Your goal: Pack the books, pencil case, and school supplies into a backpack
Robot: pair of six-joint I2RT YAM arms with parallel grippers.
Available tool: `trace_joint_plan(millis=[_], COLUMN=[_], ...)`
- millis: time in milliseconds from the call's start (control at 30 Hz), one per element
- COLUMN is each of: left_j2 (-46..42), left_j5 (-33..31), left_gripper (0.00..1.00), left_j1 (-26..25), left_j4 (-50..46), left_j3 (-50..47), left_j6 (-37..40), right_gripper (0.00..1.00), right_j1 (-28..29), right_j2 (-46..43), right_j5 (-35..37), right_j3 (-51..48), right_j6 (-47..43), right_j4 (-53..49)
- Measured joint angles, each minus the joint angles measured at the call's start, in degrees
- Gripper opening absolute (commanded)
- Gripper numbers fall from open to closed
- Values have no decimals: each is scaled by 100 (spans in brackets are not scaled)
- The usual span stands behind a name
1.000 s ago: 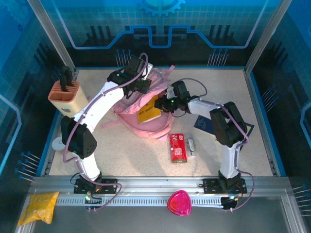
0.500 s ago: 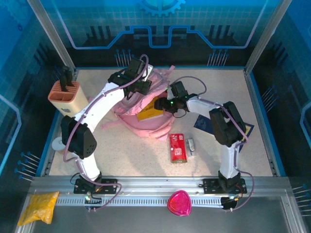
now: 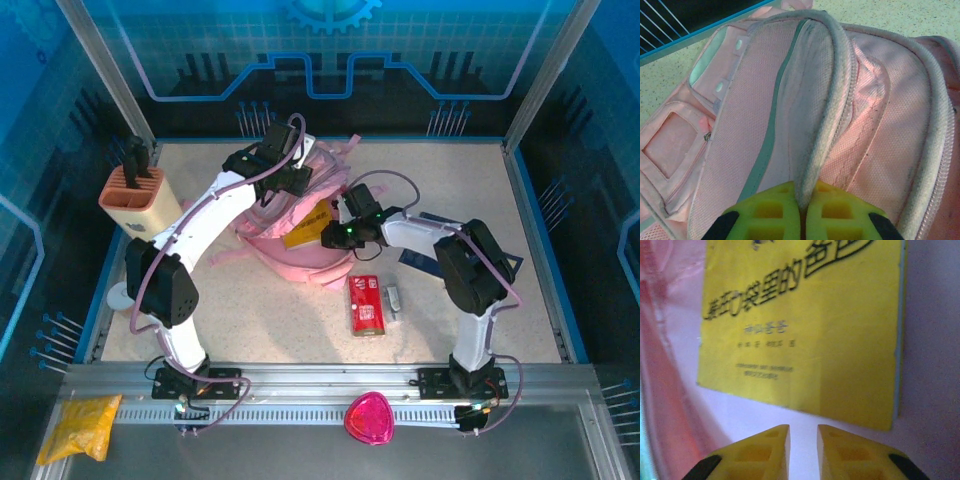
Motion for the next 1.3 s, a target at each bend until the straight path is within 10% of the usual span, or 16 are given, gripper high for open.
trace_joint_plan(millis=[533,1000,1300], left_j2=[-2,-310,-319], left_j5=[33,264,595], left_gripper=[0,1,50], left_j1=[114,120,-15], left_j4=[13,706,796], left_j3=[-2,-1335,-1707], left_j6=[20,-422,-1174], right_gripper=[23,64,82], right_j1=[4,-422,-1204], right_j2=[437,-2686,-3571], right_j5=[728,417,225], right_j3=[170,-2072,-2448], right_j6=[160,-487,-560], right_j4=[1679,1311,111])
